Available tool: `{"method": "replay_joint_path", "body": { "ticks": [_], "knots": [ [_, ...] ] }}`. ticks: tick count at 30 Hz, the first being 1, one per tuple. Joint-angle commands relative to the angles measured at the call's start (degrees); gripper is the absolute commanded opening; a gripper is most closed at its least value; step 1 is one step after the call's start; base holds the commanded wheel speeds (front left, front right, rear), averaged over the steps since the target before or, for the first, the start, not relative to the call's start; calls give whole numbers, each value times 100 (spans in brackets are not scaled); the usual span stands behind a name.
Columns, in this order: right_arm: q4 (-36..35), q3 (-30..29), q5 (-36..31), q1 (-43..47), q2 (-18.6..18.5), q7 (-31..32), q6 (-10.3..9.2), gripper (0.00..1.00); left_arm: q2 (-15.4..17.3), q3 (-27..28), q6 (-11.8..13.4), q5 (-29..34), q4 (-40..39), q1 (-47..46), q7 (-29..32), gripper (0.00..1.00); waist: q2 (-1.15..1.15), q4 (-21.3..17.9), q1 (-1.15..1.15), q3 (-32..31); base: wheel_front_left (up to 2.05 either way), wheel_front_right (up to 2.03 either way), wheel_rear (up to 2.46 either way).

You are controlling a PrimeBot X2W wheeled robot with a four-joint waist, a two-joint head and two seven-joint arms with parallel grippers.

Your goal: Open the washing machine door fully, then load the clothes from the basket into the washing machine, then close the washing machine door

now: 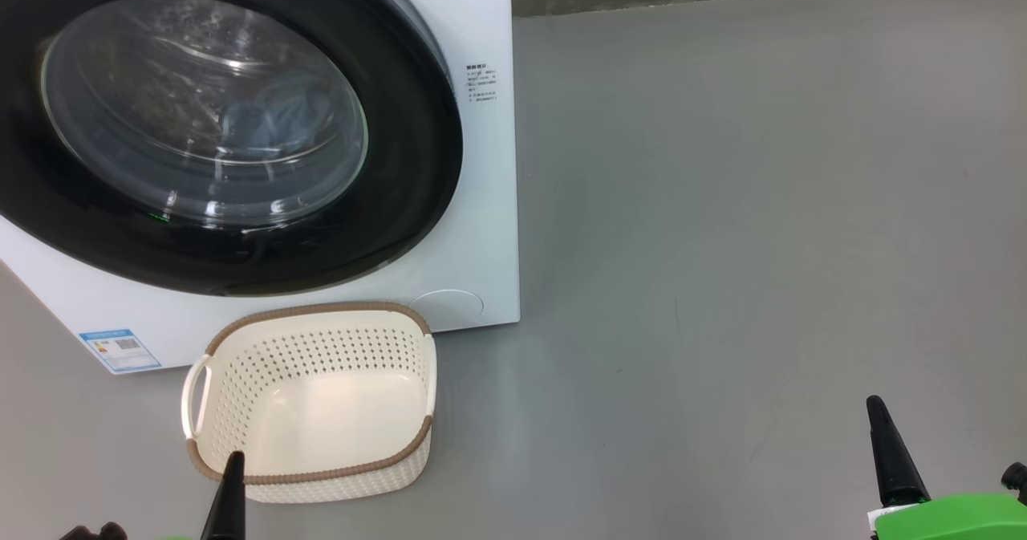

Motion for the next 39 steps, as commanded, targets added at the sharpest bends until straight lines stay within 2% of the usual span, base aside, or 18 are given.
{"method": "replay_joint_path", "body": {
  "ticks": [1,39],
  "knots": [
    [-104,113,243,-296,-38,41,-20,0,118,144,-35,-172,-103,-279,43,0,0,1,0,2,0,0,0],
    [187,277,2870,-599,-28,668,-31,0,158,363,-53,-2387,-15,-591,685,0,0,12,0,40,0,0,0]
  ]
}}
